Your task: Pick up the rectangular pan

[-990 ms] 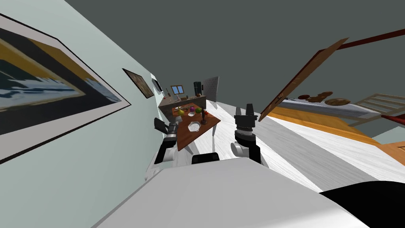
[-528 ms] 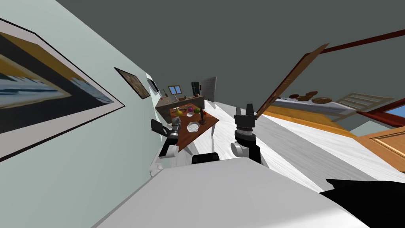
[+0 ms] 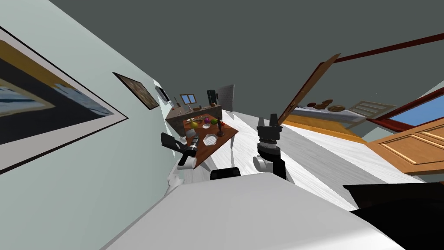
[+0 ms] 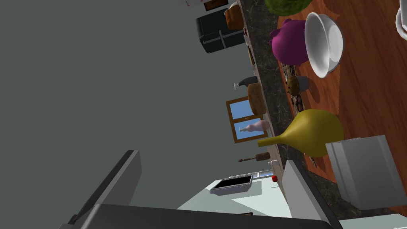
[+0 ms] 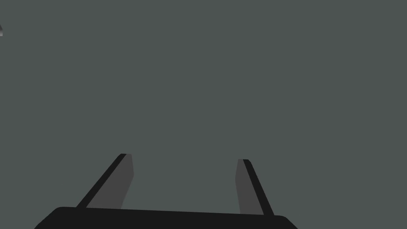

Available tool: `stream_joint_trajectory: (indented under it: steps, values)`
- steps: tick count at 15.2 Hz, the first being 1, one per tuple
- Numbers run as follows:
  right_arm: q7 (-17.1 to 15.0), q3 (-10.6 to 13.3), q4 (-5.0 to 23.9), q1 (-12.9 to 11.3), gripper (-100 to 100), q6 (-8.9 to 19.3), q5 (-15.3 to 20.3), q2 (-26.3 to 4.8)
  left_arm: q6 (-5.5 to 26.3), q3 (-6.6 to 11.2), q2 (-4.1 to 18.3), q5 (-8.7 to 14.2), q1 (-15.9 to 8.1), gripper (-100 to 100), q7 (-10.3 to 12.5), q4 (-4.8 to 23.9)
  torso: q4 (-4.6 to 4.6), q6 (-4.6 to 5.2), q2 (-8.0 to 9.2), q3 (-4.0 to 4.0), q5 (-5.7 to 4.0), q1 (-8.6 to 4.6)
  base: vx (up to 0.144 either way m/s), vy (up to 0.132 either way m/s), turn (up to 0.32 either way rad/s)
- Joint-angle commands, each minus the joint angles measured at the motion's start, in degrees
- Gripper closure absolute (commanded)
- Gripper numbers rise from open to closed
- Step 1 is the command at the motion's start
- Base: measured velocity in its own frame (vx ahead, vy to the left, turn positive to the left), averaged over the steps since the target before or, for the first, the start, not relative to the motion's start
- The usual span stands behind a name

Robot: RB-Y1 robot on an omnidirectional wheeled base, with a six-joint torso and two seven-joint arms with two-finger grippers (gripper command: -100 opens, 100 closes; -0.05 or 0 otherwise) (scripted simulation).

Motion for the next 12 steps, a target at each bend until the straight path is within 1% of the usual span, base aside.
stream_joint_trajectory:
  steps: [1,2,3,4,5,6,7,8,9,10,11,12]
  values:
    - [0.0,0.0,0.0,0.0,0,0.0,0.0,0.0,2.86,0.06,0.43,0.27,-1.54,-100,-0.19,2.17,0.0,0.0,0.0,0.0,0.0,0.0,-0.003,0.013,-0.115]
    - [0.0,0.0,0.0,0.0,0,0.0,0.0,0.0,2.94,0.06,0.43,0.27,-1.54,-100,-0.19,2.17,0.0,-0.01,0.0,0.0,0.0,0.01,-0.002,0.012,-0.028]
    - [0.0,0.0,0.0,0.01,0,0.0,0.0,0.0,4.75,0.08,1.01,0.61,-3.03,-100,-0.38,4.56,0.0,-0.03,0.0,0.0,0.0,0.01,-0.003,0.008,-0.084]
    - [0.0,0.0,0.0,0.0,0,0.0,0.0,0.0,5.42,0.08,1.01,0.61,-3.03,-100,-0.38,4.56,0.0,-0.01,0.0,0.0,0.0,0.0,-0.003,0.009,-0.098]
    - [0.0,0.0,0.0,0.0,0,0.0,0.0,0.0,6.74,0.09,1.58,0.96,-4.52,-100,-0.57,6.51,0.0,-0.02,0.01,0.0,0.0,0.01,-0.004,0.009,-0.126]
    - [0.0,0.0,0.0,0.0,0,0.0,0.0,0.0,7.9,0.09,1.58,0.96,-4.52,-100,-0.57,6.96,0.01,0.0,-0.01,0.0,0.0,0.01,-0.002,0.011,-0.102]
    - [0.0,0.0,0.0,0.0,0,0.0,0.0,0.0,9.21,0.1,2.13,1.31,-6.0,-100,-0.76,8.95,0.0,-0.02,0.0,0.0,0.0,0.01,-0.002,0.013,-0.106]
    - [0.0,0.0,0.0,0.0,0,0.0,0.0,0.0,10.36,0.1,2.13,1.31,-6.0,-100,-0.76,9.36,0.0,-0.01,-0.01,0.0,0.0,0.01,-0.002,0.014,-0.101]
    - [0.0,0.0,0.0,0.0,0,0.0,0.0,0.0,10.37,0.1,2.13,1.31,-6.0,-100,-0.76,9.36,0.0,-0.02,0.0,0.0,0.01,0.02,-0.002,0.011,-0.04]
    - [0.0,0.0,0.0,0.01,0,0.0,0.0,0.0,12.22,0.1,2.67,1.66,-7.47,-100,-0.95,11.74,0.0,-0.03,0.0,0.0,0.0,0.01,-0.002,0.007,-0.095]
    - [0.0,0.0,0.0,0.0,0,0.0,0.0,0.0,12.83,0.1,2.67,1.66,-7.47,-100,-0.95,11.74,0.0,-0.02,0.01,0.01,0.0,-0.01,-0.002,0.007,-0.093]
    - [0.0,0.0,0.0,0.0,0,0.0,0.0,0.0,14.5,0.11,3.18,2.0,-8.91,-100,-1.13,13.27,0.0,-0.02,0.01,0.0,0.0,-0.01,-0.003,0.008,-0.121]
